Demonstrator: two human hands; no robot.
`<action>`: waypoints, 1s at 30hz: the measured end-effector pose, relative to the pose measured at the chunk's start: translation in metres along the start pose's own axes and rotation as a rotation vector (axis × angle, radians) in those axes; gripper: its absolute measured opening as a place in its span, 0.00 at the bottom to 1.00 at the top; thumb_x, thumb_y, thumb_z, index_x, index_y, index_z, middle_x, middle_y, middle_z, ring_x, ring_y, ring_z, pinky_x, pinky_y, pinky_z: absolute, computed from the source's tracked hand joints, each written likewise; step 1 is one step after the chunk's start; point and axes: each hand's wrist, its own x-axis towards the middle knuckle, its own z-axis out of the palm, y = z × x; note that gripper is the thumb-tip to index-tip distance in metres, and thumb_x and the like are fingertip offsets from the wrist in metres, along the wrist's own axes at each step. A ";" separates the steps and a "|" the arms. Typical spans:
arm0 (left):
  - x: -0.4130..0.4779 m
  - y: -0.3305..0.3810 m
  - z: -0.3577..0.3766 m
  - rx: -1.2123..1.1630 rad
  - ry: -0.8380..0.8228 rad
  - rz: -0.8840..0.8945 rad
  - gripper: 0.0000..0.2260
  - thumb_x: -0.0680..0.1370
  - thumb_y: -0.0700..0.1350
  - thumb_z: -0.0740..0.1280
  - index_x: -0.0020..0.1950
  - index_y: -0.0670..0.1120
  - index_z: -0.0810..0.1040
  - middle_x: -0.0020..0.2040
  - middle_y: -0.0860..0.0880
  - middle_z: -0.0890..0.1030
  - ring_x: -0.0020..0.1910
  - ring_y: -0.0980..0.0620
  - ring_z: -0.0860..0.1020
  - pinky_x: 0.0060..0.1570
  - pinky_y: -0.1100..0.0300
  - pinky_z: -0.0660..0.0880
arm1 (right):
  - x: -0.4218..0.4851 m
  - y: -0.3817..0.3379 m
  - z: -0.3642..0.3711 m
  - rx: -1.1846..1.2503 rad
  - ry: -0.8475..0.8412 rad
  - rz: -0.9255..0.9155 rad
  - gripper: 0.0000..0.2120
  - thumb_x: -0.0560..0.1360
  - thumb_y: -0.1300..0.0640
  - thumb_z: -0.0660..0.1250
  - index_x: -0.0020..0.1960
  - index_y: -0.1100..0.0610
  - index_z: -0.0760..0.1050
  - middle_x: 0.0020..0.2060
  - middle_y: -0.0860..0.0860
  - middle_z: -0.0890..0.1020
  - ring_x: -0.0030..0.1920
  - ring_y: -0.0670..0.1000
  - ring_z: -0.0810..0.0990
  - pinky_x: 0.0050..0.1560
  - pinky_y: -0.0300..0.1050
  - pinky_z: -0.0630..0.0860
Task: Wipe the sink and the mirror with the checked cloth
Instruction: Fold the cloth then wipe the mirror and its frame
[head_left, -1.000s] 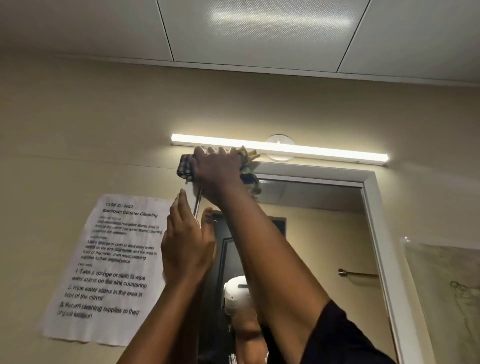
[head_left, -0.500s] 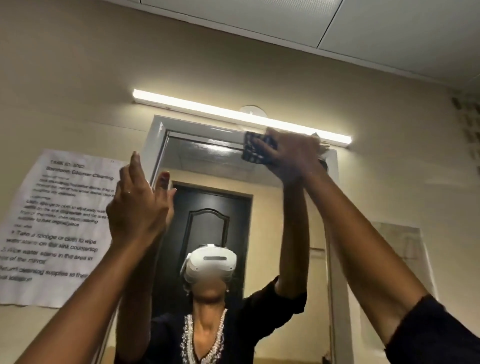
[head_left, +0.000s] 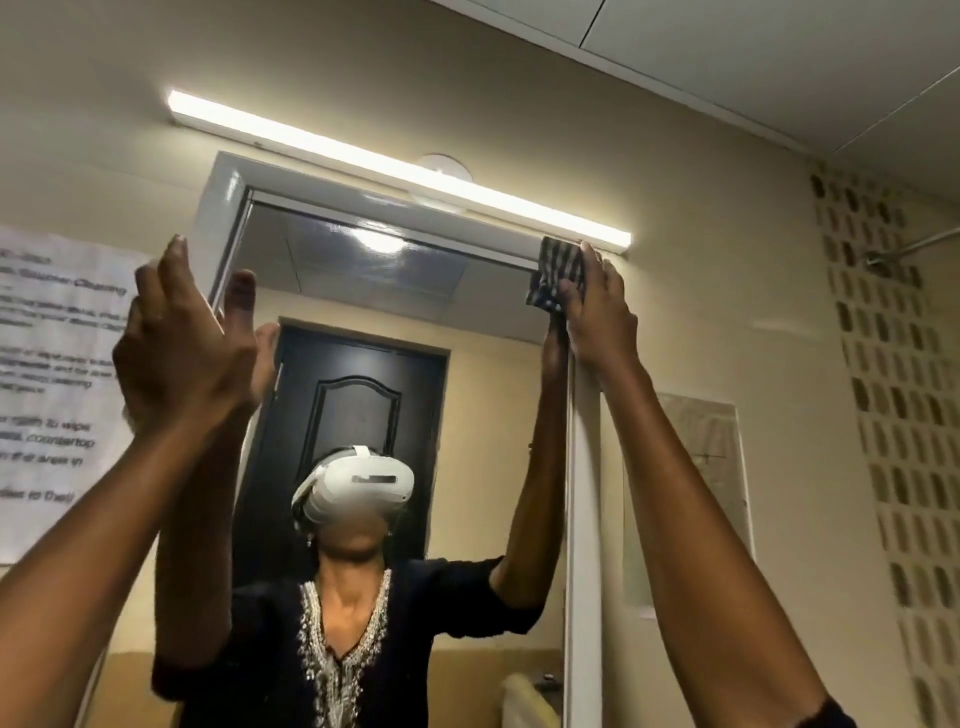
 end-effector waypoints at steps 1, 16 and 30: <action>-0.001 0.001 -0.002 -0.006 -0.003 -0.012 0.29 0.78 0.63 0.55 0.72 0.46 0.58 0.68 0.37 0.68 0.62 0.34 0.71 0.55 0.39 0.71 | -0.005 0.000 0.000 -0.022 0.007 0.005 0.24 0.82 0.52 0.54 0.76 0.51 0.54 0.74 0.56 0.61 0.69 0.60 0.68 0.66 0.55 0.69; 0.001 0.001 -0.006 -0.014 -0.036 0.023 0.29 0.79 0.62 0.52 0.73 0.45 0.59 0.69 0.38 0.68 0.62 0.35 0.72 0.53 0.40 0.73 | 0.038 -0.065 0.011 -0.062 0.183 -0.184 0.10 0.74 0.67 0.65 0.55 0.62 0.77 0.47 0.59 0.82 0.49 0.58 0.80 0.50 0.49 0.76; 0.002 0.003 -0.013 -0.088 0.051 0.044 0.40 0.73 0.70 0.38 0.77 0.47 0.47 0.79 0.46 0.51 0.77 0.46 0.48 0.73 0.44 0.46 | 0.024 -0.252 0.106 0.225 -0.249 -0.702 0.29 0.72 0.55 0.71 0.71 0.56 0.66 0.70 0.58 0.70 0.69 0.62 0.65 0.72 0.59 0.57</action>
